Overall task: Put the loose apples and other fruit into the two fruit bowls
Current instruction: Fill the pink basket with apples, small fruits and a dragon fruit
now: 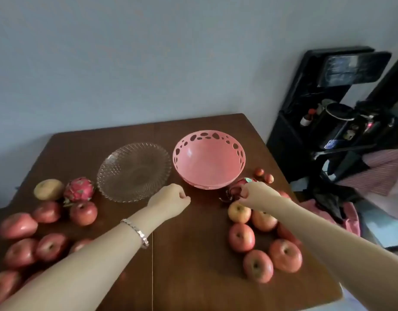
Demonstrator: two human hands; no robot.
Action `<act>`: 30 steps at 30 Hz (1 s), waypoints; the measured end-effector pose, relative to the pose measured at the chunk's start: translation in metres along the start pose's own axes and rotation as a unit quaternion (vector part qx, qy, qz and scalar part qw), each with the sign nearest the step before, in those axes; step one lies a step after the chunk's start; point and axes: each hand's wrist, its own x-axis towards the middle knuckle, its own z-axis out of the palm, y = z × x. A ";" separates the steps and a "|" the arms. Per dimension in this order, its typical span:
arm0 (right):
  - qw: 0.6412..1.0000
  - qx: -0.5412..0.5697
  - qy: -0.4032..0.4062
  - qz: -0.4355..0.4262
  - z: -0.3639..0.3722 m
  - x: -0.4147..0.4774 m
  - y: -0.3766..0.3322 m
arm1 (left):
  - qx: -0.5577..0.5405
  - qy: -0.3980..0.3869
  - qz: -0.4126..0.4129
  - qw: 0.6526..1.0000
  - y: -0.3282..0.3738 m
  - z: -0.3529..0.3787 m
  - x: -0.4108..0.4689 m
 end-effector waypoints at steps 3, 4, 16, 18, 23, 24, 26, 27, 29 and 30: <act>0.993 -0.051 0.058 0.087 0.030 0.005 0.003 | -0.007 -0.029 -0.029 0.999 -0.008 0.017 0.002; 0.989 -0.052 0.074 0.113 0.043 0.006 0.001 | -0.018 -0.041 -0.041 0.998 -0.011 0.022 0.001; 0.975 -0.013 0.157 0.155 0.093 0.030 0.020 | -0.508 -0.087 -0.280 0.810 0.003 0.045 0.066; 0.971 0.043 0.191 0.137 0.088 0.024 0.019 | -0.582 -0.074 -0.312 0.747 0.005 0.046 0.090; 0.947 0.213 0.225 0.083 0.064 0.017 0.014 | -0.628 -0.035 -0.317 0.710 0.013 0.052 0.131; 0.943 0.230 0.229 0.073 0.060 0.017 0.013 | -0.630 -0.025 -0.305 0.714 0.013 0.053 0.134; 0.932 0.268 0.236 0.062 0.052 0.017 0.013 | -0.613 0.003 -0.286 0.736 0.015 0.054 0.138; 0.924 0.290 0.243 0.057 0.048 0.017 0.012 | -0.607 0.019 -0.277 0.745 0.016 0.051 0.138; 0.909 0.325 0.258 0.046 0.038 0.016 0.011 | -0.607 0.046 -0.258 0.750 0.017 0.041 0.132; 0.904 0.333 0.266 0.035 0.032 0.014 0.008 | -0.607 0.061 -0.245 0.754 0.015 0.033 0.128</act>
